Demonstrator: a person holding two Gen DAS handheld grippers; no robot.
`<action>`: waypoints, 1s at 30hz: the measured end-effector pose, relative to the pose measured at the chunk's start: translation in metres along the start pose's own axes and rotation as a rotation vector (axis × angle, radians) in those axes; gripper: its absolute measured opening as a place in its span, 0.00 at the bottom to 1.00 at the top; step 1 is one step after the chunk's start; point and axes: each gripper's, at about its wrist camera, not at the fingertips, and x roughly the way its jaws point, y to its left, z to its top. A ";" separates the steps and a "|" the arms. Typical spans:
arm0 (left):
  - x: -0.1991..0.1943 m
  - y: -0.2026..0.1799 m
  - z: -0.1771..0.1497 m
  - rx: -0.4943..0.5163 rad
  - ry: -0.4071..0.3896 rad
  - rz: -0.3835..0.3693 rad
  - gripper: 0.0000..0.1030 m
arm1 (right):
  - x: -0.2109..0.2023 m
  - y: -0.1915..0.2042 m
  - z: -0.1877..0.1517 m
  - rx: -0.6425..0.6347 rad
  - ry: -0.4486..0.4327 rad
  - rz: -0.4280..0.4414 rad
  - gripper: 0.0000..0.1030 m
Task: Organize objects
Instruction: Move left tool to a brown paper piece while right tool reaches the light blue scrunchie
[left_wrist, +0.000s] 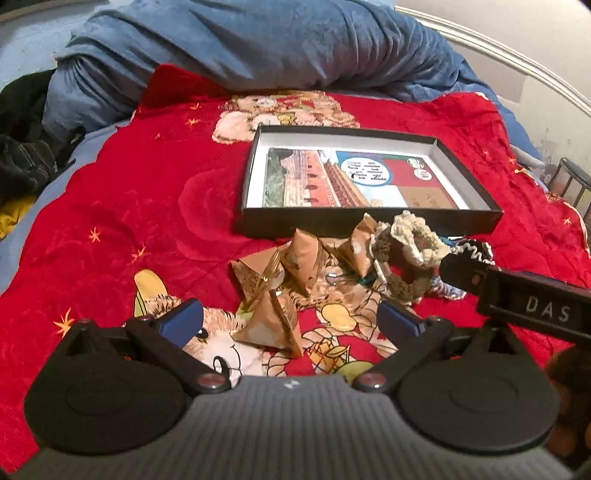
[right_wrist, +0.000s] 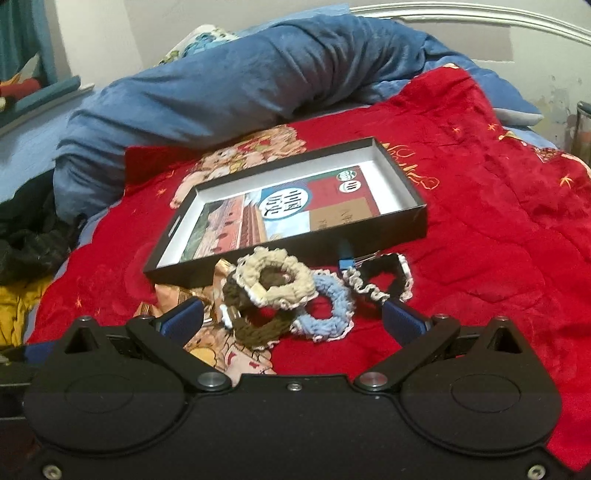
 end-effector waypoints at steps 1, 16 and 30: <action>0.002 0.001 0.000 -0.004 0.007 0.007 1.00 | 0.001 0.001 -0.001 -0.006 -0.005 0.000 1.00; 0.030 0.005 -0.005 -0.006 0.061 0.038 0.91 | 0.036 0.011 -0.002 -0.024 0.028 0.034 0.76; 0.048 0.007 -0.008 -0.032 0.119 0.036 0.54 | 0.054 -0.027 -0.003 0.145 0.066 -0.117 0.53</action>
